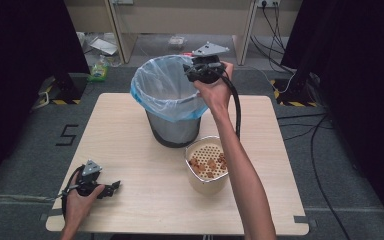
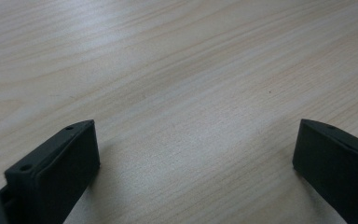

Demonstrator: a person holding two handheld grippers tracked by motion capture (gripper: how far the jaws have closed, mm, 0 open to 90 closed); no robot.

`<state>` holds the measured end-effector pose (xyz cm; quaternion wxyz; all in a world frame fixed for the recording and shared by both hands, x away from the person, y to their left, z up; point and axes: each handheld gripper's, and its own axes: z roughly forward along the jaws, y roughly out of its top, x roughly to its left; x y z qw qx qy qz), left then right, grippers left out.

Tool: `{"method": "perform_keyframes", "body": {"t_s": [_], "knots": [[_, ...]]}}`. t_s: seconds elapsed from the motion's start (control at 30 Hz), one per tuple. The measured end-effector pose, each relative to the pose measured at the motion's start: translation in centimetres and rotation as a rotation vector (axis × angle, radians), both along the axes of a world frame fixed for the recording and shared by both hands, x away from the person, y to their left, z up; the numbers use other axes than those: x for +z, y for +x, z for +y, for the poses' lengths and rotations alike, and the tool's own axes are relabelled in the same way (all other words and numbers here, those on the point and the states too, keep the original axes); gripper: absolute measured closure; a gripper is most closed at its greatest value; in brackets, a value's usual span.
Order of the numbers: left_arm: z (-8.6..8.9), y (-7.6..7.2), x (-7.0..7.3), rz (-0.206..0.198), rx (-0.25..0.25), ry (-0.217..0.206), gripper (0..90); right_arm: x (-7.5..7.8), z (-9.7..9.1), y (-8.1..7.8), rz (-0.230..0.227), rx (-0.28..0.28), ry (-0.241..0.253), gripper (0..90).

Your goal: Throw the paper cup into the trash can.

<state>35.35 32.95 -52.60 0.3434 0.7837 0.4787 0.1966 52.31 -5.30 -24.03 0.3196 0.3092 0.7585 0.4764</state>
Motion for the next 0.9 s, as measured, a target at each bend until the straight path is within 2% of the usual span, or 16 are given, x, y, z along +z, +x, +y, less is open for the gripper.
{"method": "perform_keyframes", "body": {"t_s": [0.1, 0.27, 0.4, 0.77, 0.9], "knots": [[0.0, 0.0, 0.0, 0.0, 0.0, 0.0, 0.0, 0.2, -0.6, -0.2, 0.004, -0.007, 0.003, 60.1], [0.0, 0.0, 0.0, -0.002, 0.0, 0.002, 0.0, 0.3, -3.1, -1.0, 0.01, -0.033, 0.005, 55.0], [0.0, 0.0, 0.0, -0.001, 0.0, 0.001, 0.0, -0.3, -5.2, -1.8, 0.033, -0.058, -0.019, 51.4], [0.0, 0.0, 0.0, 0.0, 0.0, 0.001, 0.0, -1.6, -10.2, -4.0, 0.067, -0.102, -0.012, 42.7], [0.0, 0.0, 0.0, 0.0, 0.0, 0.002, 0.0, -2.7, -11.7, -5.1, 0.071, -0.122, -0.022, 40.6]]}}
